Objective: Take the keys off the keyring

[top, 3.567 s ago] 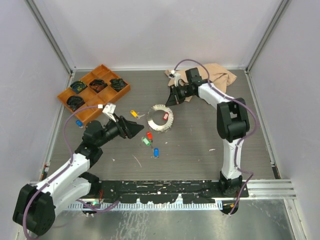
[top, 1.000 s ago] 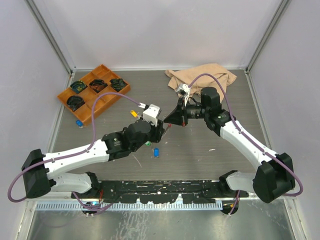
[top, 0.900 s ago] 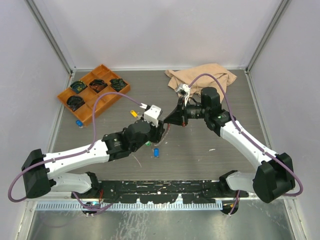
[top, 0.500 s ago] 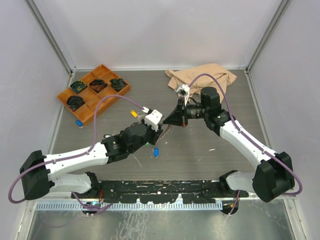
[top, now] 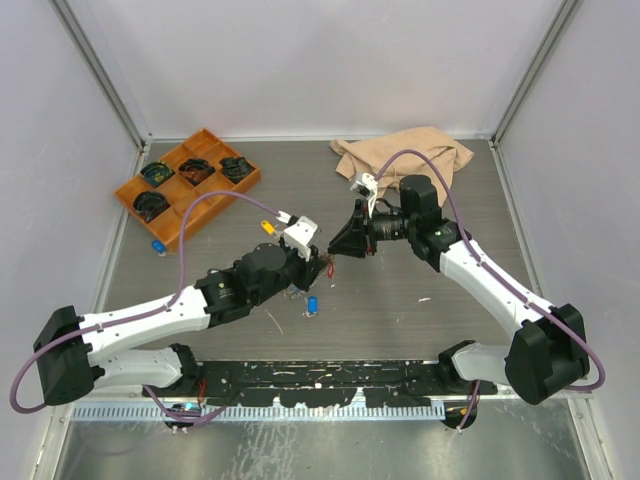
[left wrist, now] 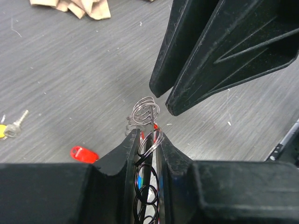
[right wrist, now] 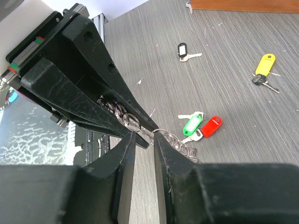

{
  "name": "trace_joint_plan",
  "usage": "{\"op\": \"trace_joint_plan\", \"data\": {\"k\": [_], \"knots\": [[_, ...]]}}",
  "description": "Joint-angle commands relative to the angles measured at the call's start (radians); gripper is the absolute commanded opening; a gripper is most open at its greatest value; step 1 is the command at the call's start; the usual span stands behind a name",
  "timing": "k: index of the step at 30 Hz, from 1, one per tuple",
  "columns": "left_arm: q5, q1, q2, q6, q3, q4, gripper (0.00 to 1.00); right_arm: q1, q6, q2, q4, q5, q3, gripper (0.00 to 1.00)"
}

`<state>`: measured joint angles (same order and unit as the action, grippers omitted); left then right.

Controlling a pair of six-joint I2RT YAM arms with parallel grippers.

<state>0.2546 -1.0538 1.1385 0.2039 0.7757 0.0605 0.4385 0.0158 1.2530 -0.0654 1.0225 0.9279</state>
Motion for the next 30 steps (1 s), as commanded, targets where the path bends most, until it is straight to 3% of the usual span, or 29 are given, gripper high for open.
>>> {"op": "trace_joint_plan", "data": {"k": [1, 5, 11, 15, 19, 24, 30], "knots": [[-0.033, 0.02, -0.013, 0.106, 0.007, 0.055, 0.0, -0.003, -0.075, -0.001, -0.025, 0.001, 0.056, 0.3], [-0.055, 0.055, -0.02, 0.153, -0.03, 0.063, 0.0, -0.007, -0.088, 0.016, -0.038, -0.001, 0.061, 0.34], [-0.104, 0.135, -0.067, 0.268, -0.108, 0.131, 0.0, -0.046, -0.151, 0.018, -0.091, 0.006, 0.068, 0.5], [-0.095, 0.159, -0.069, 0.354, -0.124, 0.157, 0.0, -0.055, -0.276, 0.013, -0.113, -0.008, 0.033, 0.52], [-0.082, 0.164, -0.071, 0.388, -0.122, 0.168, 0.0, -0.056, -0.34, 0.029, -0.017, -0.043, -0.055, 0.52], [-0.097, 0.168, -0.067, 0.394, -0.106, 0.163, 0.0, -0.056, -0.372, 0.044, 0.174, 0.021, -0.18, 0.53], [-0.126, 0.168, -0.079, 0.386, -0.093, 0.164, 0.0, -0.056, -0.385, 0.072, 0.225, 0.042, -0.207, 0.56]]}}
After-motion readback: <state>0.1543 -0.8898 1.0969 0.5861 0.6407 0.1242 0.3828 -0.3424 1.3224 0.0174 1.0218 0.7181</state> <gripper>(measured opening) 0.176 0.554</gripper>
